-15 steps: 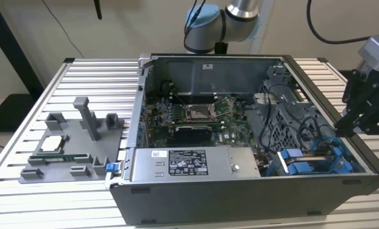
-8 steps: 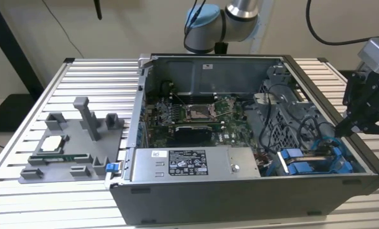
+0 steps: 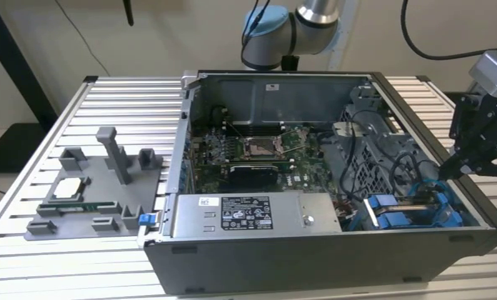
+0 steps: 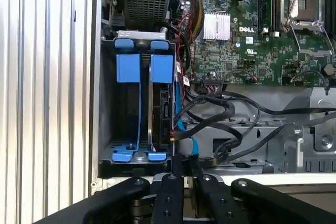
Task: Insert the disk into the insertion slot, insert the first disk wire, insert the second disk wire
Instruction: 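Insert the second disk wire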
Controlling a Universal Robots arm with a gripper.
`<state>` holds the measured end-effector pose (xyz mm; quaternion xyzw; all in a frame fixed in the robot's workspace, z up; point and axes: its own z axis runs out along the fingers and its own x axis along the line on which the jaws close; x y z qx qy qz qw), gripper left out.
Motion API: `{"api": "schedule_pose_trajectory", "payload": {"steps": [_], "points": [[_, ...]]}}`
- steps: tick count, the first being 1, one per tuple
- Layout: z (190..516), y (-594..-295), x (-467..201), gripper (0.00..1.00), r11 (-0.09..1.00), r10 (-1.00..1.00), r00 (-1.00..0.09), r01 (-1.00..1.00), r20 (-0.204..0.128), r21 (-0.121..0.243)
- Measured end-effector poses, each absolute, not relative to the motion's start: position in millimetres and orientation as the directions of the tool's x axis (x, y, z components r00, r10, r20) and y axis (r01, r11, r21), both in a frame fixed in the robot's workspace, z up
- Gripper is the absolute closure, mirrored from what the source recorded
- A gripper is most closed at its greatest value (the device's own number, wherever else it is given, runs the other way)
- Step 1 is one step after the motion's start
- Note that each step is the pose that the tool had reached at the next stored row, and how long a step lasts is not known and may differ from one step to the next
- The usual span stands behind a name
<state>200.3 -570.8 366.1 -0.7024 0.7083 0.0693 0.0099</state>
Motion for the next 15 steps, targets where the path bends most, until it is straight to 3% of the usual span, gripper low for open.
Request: {"api": "schedule_pose_trajectory", "payload": {"steps": [15], "points": [[389.7, -570.8, 186.3, 1.0, 0.004, -0.994, -0.013, -0.996, -0.112, 0.084]]}}
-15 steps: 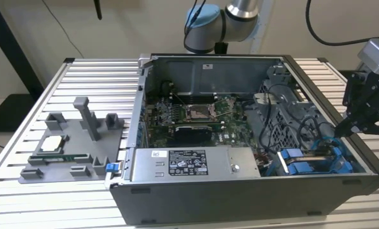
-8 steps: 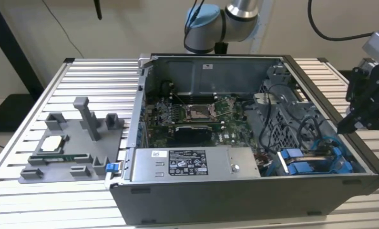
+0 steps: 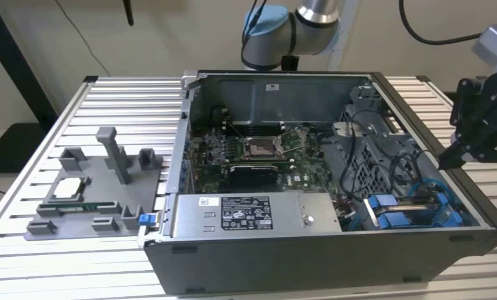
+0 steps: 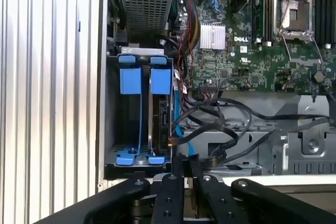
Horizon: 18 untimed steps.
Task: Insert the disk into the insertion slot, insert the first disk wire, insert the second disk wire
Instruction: 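Insert the second disk wire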
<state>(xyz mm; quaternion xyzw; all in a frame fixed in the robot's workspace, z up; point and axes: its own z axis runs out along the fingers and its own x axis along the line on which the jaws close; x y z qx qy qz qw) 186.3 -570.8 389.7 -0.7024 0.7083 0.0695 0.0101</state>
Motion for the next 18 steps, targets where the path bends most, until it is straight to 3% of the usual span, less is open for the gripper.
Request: {"api": "schedule_pose_trajectory", "payload": {"steps": [18], "points": [[391.6, -576.5, 132.8, 1.0, 0.004, -0.994, -0.013, -0.996, -0.112, 0.084]]}}
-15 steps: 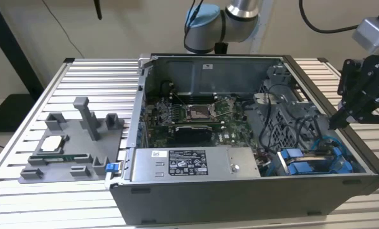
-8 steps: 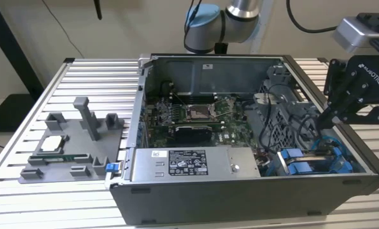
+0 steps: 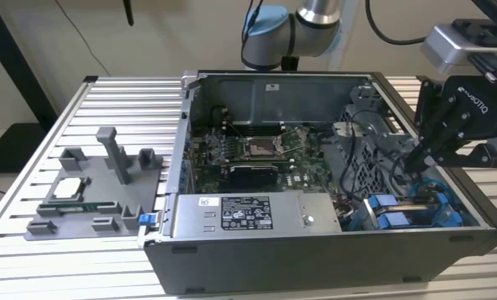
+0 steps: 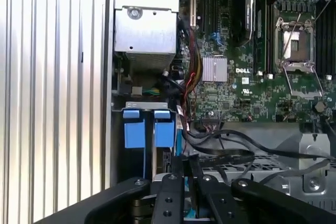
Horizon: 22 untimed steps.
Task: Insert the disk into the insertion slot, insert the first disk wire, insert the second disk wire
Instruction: 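Insert the second disk wire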
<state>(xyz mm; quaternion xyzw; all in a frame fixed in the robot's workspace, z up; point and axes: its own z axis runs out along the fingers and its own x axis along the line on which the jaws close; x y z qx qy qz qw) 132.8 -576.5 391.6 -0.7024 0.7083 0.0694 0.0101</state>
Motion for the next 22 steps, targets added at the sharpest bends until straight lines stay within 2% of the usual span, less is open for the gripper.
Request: {"api": "schedule_pose_trajectory", "payload": {"steps": [22], "points": [[380.9, -593.8, 129.5, 1.0, -0.001, -0.993, -0.009, -0.997, -0.116, 0.082]]}}
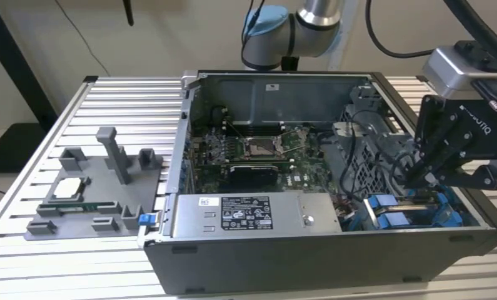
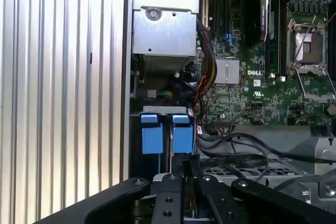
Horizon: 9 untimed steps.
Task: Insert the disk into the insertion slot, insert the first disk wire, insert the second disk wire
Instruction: 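Insert the second disk wire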
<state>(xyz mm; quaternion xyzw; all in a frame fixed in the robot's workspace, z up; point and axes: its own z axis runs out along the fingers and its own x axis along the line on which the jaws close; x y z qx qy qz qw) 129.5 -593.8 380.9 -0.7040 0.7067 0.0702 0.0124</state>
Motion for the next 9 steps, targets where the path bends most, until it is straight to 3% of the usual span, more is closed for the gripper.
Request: {"api": "schedule_pose_trajectory", "payload": {"steps": [9], "points": [[367.9, -592.6, 130.7, 1.0, -0.009, -0.993, 0.001, -0.997, -0.117, 0.071]]}}
